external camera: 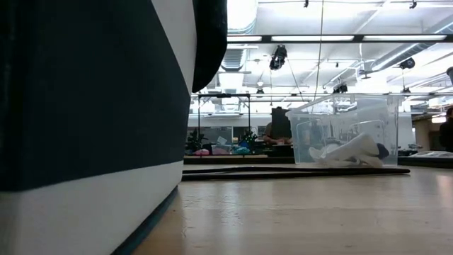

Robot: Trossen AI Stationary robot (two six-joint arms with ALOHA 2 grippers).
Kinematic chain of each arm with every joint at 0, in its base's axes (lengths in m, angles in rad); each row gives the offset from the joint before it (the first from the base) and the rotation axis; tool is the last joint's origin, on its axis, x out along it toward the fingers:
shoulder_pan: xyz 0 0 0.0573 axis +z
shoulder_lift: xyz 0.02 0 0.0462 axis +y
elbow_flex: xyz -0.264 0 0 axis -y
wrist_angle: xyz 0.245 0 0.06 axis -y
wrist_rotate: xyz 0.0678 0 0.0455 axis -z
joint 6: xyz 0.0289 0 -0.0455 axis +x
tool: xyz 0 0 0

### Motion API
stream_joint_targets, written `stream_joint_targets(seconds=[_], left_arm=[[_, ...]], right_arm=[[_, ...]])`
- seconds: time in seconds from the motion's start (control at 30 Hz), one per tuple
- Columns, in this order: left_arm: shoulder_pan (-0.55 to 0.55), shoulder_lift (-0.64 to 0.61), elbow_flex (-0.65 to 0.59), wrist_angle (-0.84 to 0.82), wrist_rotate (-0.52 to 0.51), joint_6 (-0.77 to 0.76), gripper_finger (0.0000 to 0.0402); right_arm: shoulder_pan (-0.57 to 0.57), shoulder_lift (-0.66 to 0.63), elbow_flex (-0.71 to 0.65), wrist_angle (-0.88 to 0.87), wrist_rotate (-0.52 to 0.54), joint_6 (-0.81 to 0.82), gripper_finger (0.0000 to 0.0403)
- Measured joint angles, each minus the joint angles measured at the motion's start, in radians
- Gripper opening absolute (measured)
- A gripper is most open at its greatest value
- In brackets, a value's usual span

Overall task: Pick & Place Cloths
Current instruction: Put the blue shirt into the blue laundry bin

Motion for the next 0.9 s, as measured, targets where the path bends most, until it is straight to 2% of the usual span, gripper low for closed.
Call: stream_joint_targets(seconds=[0.2, 0.3, 0.4, 0.53, 0.67, 0.77, 0.9], left_arm=[[0.000, 0.001, 0.000, 0.000, 0.000, 0.000, 0.0177], [0.000, 0.002, 0.000, 0.000, 0.000, 0.000, 0.0177], [0.000, 0.002, 0.000, 0.000, 0.000, 0.000, 0.0177], [0.000, 0.002, 0.000, 0.000, 0.000, 0.000, 0.0177], [0.000, 0.002, 0.000, 0.000, 0.000, 0.000, 0.0177], [0.000, 0.002, 0.000, 0.000, 0.000, 0.000, 0.0177], [0.000, 0.002, 0.000, 0.000, 0.000, 0.000, 0.0177]], right_arm=[[-0.011, -0.210, -0.389, 0.385, -0.001, -0.052, 0.0081], [-0.014, -0.270, -0.531, 0.485, 0.025, -0.059, 0.0068], [-0.012, -0.300, -0.654, 0.573, 0.093, 0.017, 0.0056], [-0.014, -0.300, -0.811, 0.714, 0.150, 0.040, 0.0041], [-0.014, -0.262, -0.934, 0.910, 0.149, 0.060, 0.0030], [-0.015, -0.232, -0.981, 1.041, 0.149, 0.095, 0.0024], [-0.014, -0.178, -0.997, 1.109, 0.149, 0.133, 0.0017]])
